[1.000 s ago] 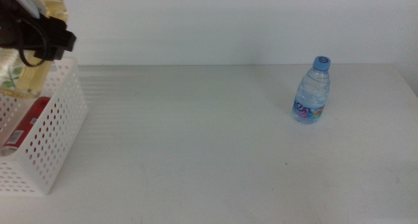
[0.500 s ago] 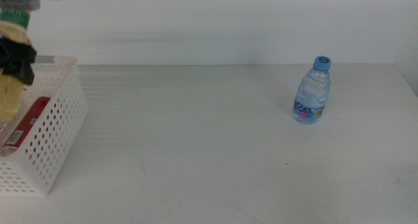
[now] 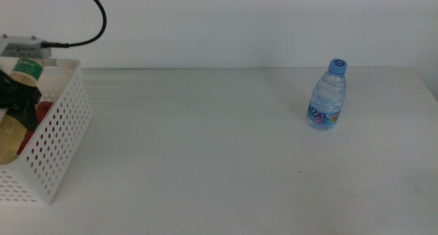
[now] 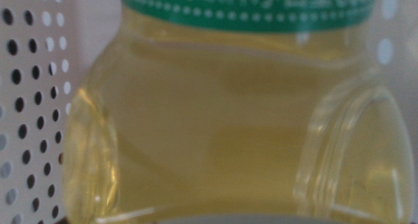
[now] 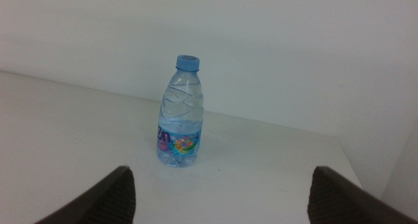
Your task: Use arms to grab the bottles and put them into the dustbin to the left of the table.
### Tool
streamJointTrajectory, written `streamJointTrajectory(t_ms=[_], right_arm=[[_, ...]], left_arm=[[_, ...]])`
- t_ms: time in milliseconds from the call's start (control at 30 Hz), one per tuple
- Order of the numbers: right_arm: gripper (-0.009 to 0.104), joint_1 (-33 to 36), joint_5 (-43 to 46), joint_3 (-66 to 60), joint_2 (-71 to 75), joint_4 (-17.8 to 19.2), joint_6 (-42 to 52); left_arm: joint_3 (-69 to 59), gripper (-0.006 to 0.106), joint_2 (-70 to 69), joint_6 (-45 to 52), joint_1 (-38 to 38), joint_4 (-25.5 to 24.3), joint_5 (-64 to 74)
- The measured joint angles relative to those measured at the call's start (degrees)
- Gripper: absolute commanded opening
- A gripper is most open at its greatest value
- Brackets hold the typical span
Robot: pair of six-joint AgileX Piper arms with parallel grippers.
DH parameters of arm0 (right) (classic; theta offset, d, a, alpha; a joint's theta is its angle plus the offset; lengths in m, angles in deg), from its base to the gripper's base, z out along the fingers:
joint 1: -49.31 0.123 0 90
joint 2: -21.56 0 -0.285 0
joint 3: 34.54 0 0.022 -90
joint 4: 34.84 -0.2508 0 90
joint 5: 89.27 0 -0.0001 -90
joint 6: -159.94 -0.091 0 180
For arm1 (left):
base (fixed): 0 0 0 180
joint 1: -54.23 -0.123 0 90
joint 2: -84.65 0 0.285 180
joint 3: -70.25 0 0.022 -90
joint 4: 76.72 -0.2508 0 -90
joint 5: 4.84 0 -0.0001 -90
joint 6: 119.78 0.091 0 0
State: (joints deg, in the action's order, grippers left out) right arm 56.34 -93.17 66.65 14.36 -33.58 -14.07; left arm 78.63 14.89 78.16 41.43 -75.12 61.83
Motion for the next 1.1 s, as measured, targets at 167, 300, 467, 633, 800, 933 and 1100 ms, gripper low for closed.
streamJointTrajectory(t_ms=[167, 300, 467, 633, 800, 933, 1100], right_arm=[[0.071, 0.00, 0.00, 0.00, 0.00, 0.00, 0.00], [0.071, 0.00, 0.00, 0.00, 0.00, 0.00, 0.00], [0.071, 0.00, 0.00, 0.00, 0.00, 0.00, 0.00], [0.071, 0.00, 0.00, 0.00, 0.00, 0.00, 0.00], [0.071, 0.00, 0.00, 0.00, 0.00, 0.00, 0.00], [0.071, 0.00, 0.00, 0.00, 0.00, 0.00, 0.00], [0.071, 0.00, 0.00, 0.00, 0.00, 0.00, 0.00]], left_arm=[[0.00, -0.005, 2.29, 0.22, 0.00, -0.43, -0.08], [0.00, -0.005, 4.19, 0.26, 0.00, -0.43, -0.37], [0.00, -0.003, 6.75, 0.41, 0.00, -0.60, -0.68], [0.49, 0.011, 7.78, 0.82, 0.00, -0.29, -0.05], [0.61, 0.066, 7.85, 1.02, 0.00, -0.35, -0.14], [0.73, 0.088, 7.85, 1.02, 0.00, -0.54, -1.08], [0.88, 0.090, 7.31, 0.78, 0.06, -1.99, -2.98]])
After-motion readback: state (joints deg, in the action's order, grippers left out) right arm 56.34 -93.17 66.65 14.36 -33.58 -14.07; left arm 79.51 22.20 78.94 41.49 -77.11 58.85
